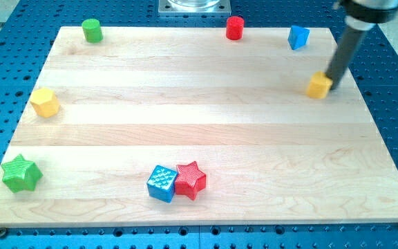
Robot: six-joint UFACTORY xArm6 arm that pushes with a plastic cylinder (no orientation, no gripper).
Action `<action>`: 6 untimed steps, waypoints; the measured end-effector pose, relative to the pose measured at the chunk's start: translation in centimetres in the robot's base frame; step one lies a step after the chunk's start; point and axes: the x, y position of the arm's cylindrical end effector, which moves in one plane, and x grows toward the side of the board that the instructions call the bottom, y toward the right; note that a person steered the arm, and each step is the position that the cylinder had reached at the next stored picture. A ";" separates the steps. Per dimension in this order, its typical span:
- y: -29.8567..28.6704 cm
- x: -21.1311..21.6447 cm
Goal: Drag the heart above the cube
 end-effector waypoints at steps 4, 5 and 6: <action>-23.3 12.7; -23.2 12.8; -26.3 9.0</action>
